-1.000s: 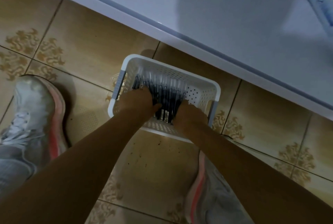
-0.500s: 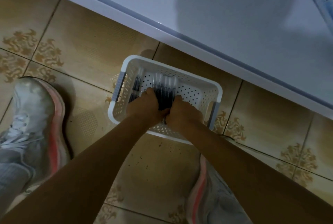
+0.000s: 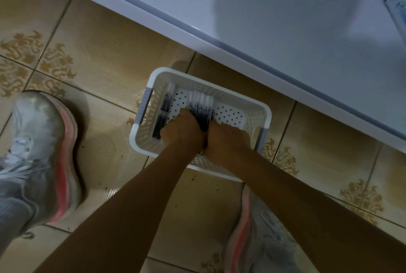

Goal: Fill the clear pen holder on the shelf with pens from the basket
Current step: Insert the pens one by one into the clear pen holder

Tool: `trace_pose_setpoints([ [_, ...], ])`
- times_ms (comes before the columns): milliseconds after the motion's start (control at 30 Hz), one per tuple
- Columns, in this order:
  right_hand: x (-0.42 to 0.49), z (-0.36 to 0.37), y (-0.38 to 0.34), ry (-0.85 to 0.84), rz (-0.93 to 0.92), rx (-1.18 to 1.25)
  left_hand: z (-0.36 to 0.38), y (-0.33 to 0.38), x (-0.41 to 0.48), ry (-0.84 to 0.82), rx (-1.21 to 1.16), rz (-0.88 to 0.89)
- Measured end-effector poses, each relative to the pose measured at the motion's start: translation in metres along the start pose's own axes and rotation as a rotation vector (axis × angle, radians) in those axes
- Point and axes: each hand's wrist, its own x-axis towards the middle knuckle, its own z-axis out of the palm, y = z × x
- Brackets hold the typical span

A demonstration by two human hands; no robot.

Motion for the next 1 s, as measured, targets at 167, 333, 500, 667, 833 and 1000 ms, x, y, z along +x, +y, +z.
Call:
trace_pose_setpoints([
  [167,-0.003,0.001,0.007,0.016,0.005,-0.05,0.001,0.002,-0.005,0.031,-0.022,0.056],
  [333,-0.001,0.002,0.015,-0.002,-0.031,-0.112,0.006,0.008,-0.001,0.018,-0.051,-0.006],
  [500,0.004,0.002,0.015,0.011,-0.033,-0.181,0.009,0.01,0.0,0.022,-0.156,-0.037],
  [667,0.008,0.0,0.015,0.045,-0.055,-0.231,0.012,0.011,-0.005,0.061,-0.227,-0.052],
  [833,0.008,0.003,0.016,0.068,-0.067,-0.195,0.015,0.012,-0.001,0.039,-0.282,-0.095],
  [1000,0.009,0.003,0.02,0.107,-0.085,-0.164,0.016,0.009,-0.001,0.044,-0.367,-0.092],
])
